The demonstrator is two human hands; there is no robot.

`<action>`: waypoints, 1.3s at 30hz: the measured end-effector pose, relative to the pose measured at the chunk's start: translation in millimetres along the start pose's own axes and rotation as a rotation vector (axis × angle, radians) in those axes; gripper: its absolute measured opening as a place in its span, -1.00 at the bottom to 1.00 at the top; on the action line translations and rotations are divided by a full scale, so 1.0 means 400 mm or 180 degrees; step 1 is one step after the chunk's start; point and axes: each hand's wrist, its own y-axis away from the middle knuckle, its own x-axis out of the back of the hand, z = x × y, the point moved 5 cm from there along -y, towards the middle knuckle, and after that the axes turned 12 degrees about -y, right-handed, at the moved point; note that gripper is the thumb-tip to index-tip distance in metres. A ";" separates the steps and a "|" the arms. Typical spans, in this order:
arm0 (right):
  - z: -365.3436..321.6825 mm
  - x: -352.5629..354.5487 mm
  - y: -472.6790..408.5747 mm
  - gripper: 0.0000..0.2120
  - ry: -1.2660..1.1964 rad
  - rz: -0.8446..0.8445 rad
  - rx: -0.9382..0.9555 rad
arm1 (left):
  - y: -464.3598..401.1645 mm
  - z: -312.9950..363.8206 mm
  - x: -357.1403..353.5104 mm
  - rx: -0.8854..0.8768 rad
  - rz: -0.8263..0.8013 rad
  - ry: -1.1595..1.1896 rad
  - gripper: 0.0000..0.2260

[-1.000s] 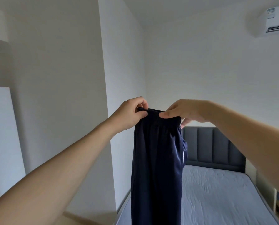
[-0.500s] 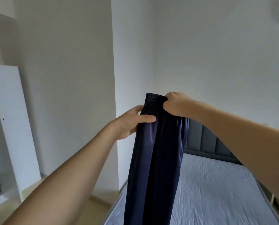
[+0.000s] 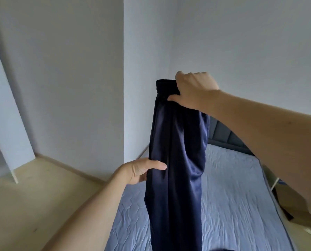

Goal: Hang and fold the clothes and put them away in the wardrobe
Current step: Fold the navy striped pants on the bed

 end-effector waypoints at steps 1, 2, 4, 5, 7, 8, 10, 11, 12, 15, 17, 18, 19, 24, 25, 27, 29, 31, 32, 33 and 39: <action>0.014 -0.009 -0.001 -0.53 0.0023 0.0057 -0.0053 | -0.012 -0.026 -0.023 0.0077 -0.0139 -0.0082 -0.60; 0.033 -0.021 -0.001 -0.53 0.0061 0.0085 -0.0126 | -0.030 -0.058 -0.047 0.0207 -0.0268 -0.0223 -0.63; 0.069 -0.049 0.004 -0.53 0.0115 0.0130 -0.0253 | -0.067 -0.131 -0.082 0.0505 -0.0350 -0.0490 -0.62; 0.089 -0.066 0.011 -0.53 0.0123 0.0126 -0.0338 | -0.082 -0.171 -0.094 0.0668 -0.0278 -0.0572 -0.59; 0.133 -0.110 0.039 -0.53 0.0154 0.0059 -0.0540 | -0.104 -0.240 -0.104 0.1002 -0.0008 -0.0615 -0.58; 0.156 -0.138 0.064 -0.53 0.0189 -0.0009 -0.0635 | -0.105 -0.258 -0.111 0.1127 0.0116 -0.0619 -0.63; 0.203 -0.192 0.115 -0.54 0.0284 -0.0121 -0.0832 | -0.111 -0.265 -0.116 0.1317 0.0237 -0.0640 -0.79; 0.219 -0.221 0.141 -0.54 0.0338 -0.0191 -0.0909 | -0.107 -0.255 -0.118 0.1425 0.0238 -0.0666 -0.88; 0.228 -0.252 0.168 -0.54 0.0365 -0.0275 -0.0947 | -0.102 -0.244 -0.117 0.1550 0.0236 -0.0650 -0.91; 0.230 -0.352 0.239 -0.63 0.0139 -0.0518 -0.0971 | -0.107 -0.220 -0.089 0.1808 0.0362 -0.0596 -0.74; 0.220 -0.412 0.282 -0.71 -0.0052 -0.0647 -0.1034 | -0.119 -0.218 -0.068 0.1938 0.0451 -0.0600 -0.85; 0.224 -0.448 0.303 -0.74 -0.0143 -0.0693 -0.1095 | -0.134 -0.227 -0.059 0.1994 0.0443 -0.0659 -0.89; 0.230 -0.483 0.319 -0.76 -0.0197 -0.0720 -0.1150 | -0.152 -0.241 -0.049 0.2036 0.0452 -0.0776 -0.90; 0.281 -0.712 0.421 -0.85 0.0037 -0.0916 -0.1519 | -0.286 -0.394 -0.036 0.2127 0.0221 -0.0849 -0.87; 0.293 -0.783 0.451 -0.87 0.0156 -0.1052 -0.1597 | -0.336 -0.448 -0.041 0.2051 0.0165 -0.0844 -0.88; 0.312 -0.938 0.511 -0.86 0.0397 -0.1246 -0.1683 | -0.459 -0.569 -0.058 0.1755 0.0178 -0.0934 -0.85; 0.311 -1.083 0.569 -0.83 0.0525 -0.1433 -0.1705 | -0.572 -0.703 -0.075 0.1494 0.0200 -0.1272 -0.84; 0.264 -1.245 0.629 -0.80 0.0484 -0.1629 -0.1642 | -0.646 -0.864 -0.088 0.1436 0.0079 -0.1678 -0.85; 0.233 -1.325 0.657 -0.79 0.0384 -0.1719 -0.1618 | -0.663 -0.946 -0.090 0.1453 -0.0063 -0.1906 -0.82; 0.198 -1.395 0.686 -0.78 0.0293 -0.1837 -0.1596 | -0.664 -1.026 -0.087 0.1514 -0.0219 -0.2151 -0.80; -0.091 -1.760 0.850 -0.75 -0.0429 -0.2710 -0.1721 | -0.491 -1.520 0.012 0.2245 -0.0785 -0.2726 -0.87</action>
